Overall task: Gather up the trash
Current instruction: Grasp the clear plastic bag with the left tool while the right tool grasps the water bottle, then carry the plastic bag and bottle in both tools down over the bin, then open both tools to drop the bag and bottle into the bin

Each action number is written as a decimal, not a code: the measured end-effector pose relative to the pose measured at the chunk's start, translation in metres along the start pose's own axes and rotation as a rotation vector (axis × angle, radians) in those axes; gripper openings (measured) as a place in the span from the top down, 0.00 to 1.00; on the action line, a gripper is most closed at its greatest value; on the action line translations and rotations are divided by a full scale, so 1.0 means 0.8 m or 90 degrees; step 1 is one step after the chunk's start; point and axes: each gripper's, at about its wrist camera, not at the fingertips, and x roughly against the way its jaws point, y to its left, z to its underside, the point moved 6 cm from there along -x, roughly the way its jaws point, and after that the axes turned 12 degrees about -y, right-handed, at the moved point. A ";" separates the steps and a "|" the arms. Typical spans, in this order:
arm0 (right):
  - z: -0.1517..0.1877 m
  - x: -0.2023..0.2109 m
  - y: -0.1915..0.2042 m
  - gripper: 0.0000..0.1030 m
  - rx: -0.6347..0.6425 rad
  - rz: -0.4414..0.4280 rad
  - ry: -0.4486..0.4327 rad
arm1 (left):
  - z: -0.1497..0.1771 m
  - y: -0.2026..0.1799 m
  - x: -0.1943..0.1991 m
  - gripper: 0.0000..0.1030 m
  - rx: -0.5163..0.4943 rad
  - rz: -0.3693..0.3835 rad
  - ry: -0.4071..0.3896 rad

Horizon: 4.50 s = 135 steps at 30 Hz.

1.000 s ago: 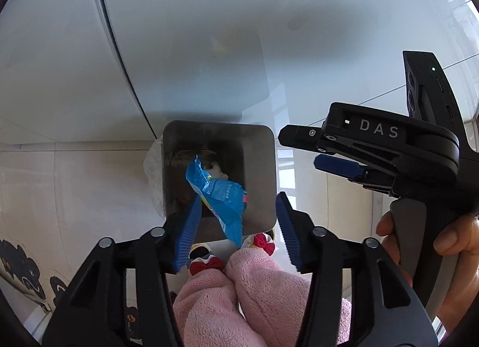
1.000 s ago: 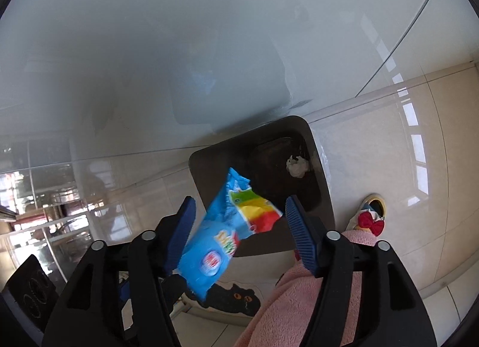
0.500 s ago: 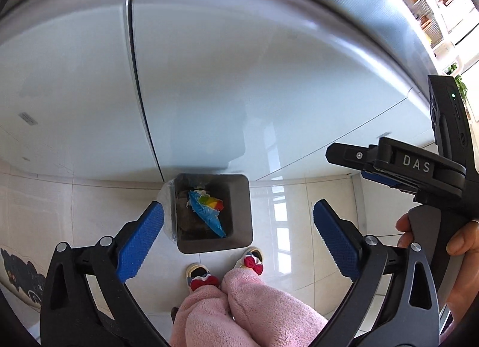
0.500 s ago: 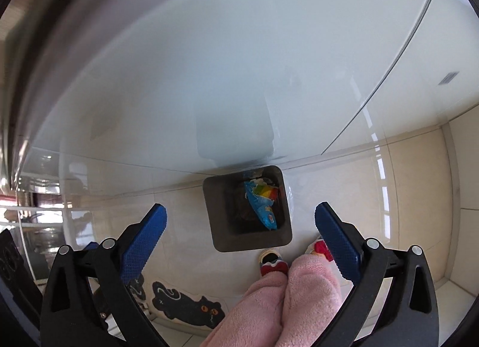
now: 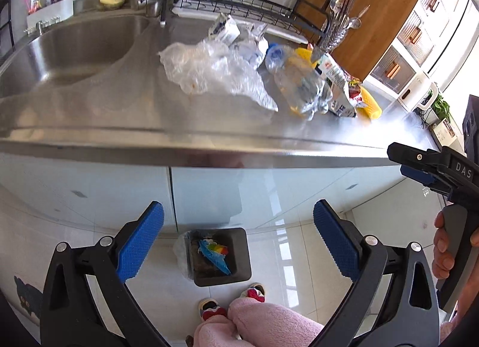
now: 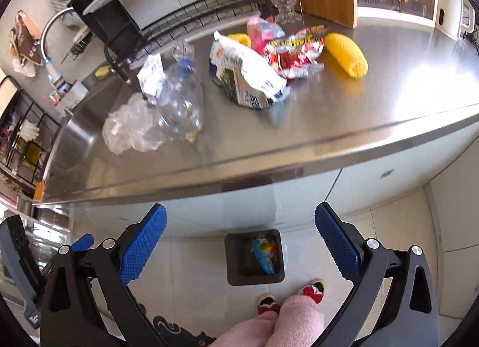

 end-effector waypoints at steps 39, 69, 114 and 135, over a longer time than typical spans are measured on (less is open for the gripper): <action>-0.094 -0.205 0.080 0.31 0.045 -0.048 0.144 | -0.138 0.040 -0.172 0.36 -0.042 -0.056 0.039; -0.088 -0.066 0.089 0.39 0.068 -0.081 0.017 | -0.130 -0.005 -0.018 0.97 -0.060 -0.080 -0.046; 0.331 -0.287 -0.047 0.39 -0.121 0.004 0.391 | 0.338 0.068 -0.249 0.97 0.005 -0.062 0.349; 0.334 -0.326 -0.064 0.28 -0.168 0.014 0.399 | 0.333 0.068 -0.258 0.53 0.024 -0.049 0.355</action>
